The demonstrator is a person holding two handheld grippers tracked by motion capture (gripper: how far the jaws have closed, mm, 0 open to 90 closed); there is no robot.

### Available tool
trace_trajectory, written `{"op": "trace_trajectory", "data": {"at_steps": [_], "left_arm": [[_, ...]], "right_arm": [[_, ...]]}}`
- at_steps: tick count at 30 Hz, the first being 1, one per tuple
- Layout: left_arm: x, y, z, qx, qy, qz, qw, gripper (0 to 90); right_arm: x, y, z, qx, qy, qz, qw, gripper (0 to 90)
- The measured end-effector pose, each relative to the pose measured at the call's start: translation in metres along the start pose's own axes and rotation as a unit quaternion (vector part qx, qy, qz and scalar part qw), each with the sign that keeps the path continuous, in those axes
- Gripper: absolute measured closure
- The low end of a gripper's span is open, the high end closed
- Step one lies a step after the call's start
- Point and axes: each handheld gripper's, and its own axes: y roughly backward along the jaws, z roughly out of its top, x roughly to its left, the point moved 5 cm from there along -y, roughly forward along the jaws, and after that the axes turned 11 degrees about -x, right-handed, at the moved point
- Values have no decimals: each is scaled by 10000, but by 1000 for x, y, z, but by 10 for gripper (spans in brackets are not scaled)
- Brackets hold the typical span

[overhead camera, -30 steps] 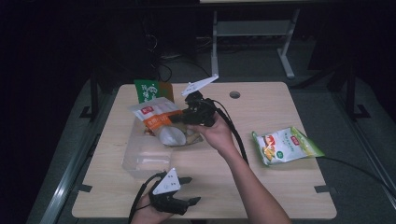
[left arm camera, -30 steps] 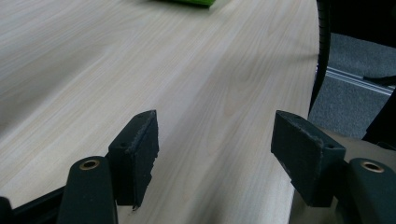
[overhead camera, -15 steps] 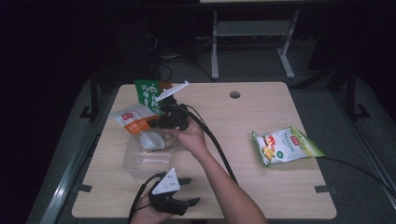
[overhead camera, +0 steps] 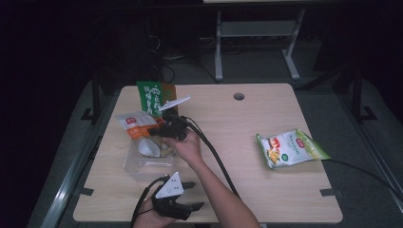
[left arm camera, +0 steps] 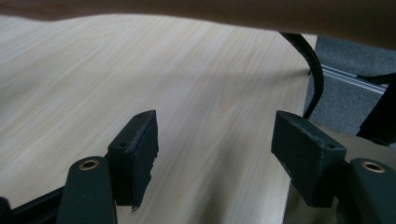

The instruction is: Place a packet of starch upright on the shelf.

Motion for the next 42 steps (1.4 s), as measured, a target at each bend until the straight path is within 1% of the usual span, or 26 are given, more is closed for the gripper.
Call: {"op": "trace_trajectory", "data": {"at_steps": [1, 2, 4, 5, 6, 8, 9, 11, 12, 13, 14, 15, 18, 19, 21, 25, 26, 30, 31, 32, 33, 36, 37, 39, 41, 42], "left_arm": [[0, 0, 0, 8, -18, -5, 10000, 312], [0, -1, 0, -3, -29, -11, 10000, 312], [-1, -2, 0, -2, -17, -13, 10000, 312], [-1, -2, 0, 17, -14, -14, 10000, 311], [0, -2, 0, 31, -21, -11, 10000, 311], [-1, -2, -1, 37, -37, -11, 10000, 310], [-1, -2, -1, 37, -37, -11, 10000, 310], [-1, -3, -1, 63, -54, -14, 10000, 310], [-1, -3, -1, 62, -63, -21, 10000, 310], [-1, -4, -1, 73, -61, -23, 10000, 309], [-1, -4, -1, 80, -63, -22, 9999, 308], [-1, -4, -1, 78, -74, -24, 9999, 308], [-1, -4, -1, 78, -63, -18, 9999, 308], [-1, -4, -1, 78, -68, -18, 9999, 308], [-1, -4, -1, 77, -61, -18, 10000, 307], [-1, -4, -1, 87, -54, -11, 9999, 307], [-1, -4, -1, 87, -58, -7, 9999, 307], [1, -5, -2, 89, -51, 7, 9999, 301], [1, -5, -2, 94, -45, 8, 9999, 300], [1, -5, -2, 93, -34, 9, 10000, 299], [1, -5, -2, 96, -32, 8, 9999, 298], [2, -5, -2, 99, -41, 11, 9999, 297], [2, -6, -2, 100, -37, 11, 9999, 296], [2, -5, -2, 92, 3, 24, 10000, 295], [3, -5, -2, 78, 45, 32, 10000, 294], [3, -5, -2, 80, 60, 35, 9999, 294]], "right_arm": [[-1, 1, -1, 122, 104, -93, 9998, 812], [-1, 3, -3, 217, 164, -74, 9996, 791], [-1, 8, -5, 456, 345, -204, 9982, 778], [0, 10, -6, 524, 429, -213, 9975, 769], [0, 11, -7, 590, 442, -194, 9971, 751], [-1, 14, -10, 700, 589, -222, 9956, 770], [0, 15, -11, 726, 565, -225, 9955, 811], [-2, 16, -15, 810, 644, -231, 9944, 854], [-2, 17, -17, 900, 628, -254, 9936, 878], [-4, 16, -20, 909, 725, -241, 9929, 879], [-5, 17, -21, 904, 707, -262, 9931, 875], [-5, 17, -22, 904, 594, -252, 9938, 874], [-7, 18, -25, 896, 428, -74, 9950, 847], [-8, 18, -26, 924, 420, -62, 9948, 846], [-10, 18, -28, 1028, 569, -73, 9930, 860], [-11, 18, -31, 1092, 568, -97, 9923, 846], [-11, 19, -30, 1104, 498, -107, 9926, 812], [-11, 23, -28, 1033, 449, -45, 9936, 741], [-11, 25, -28, 1071, 474, -76, 9931, 733], [-10, 26, -28, 1051, 448, -44, 9934, 730], [-11, 28, -28, 1062, 504, -85, 9930, 716], [-11, 34, -27, 1026, 449, -19, 9937, 673], [-11, 37, -26, 1029, 480, -25, 9935, 669], [-10, 42, -25, 989, 426, 20, 9942, 651], [-9, 47, -25, 977, 449, -1, 9942, 639], [-10, 50, -25, 979, 519, -34, 9938, 636]]}}
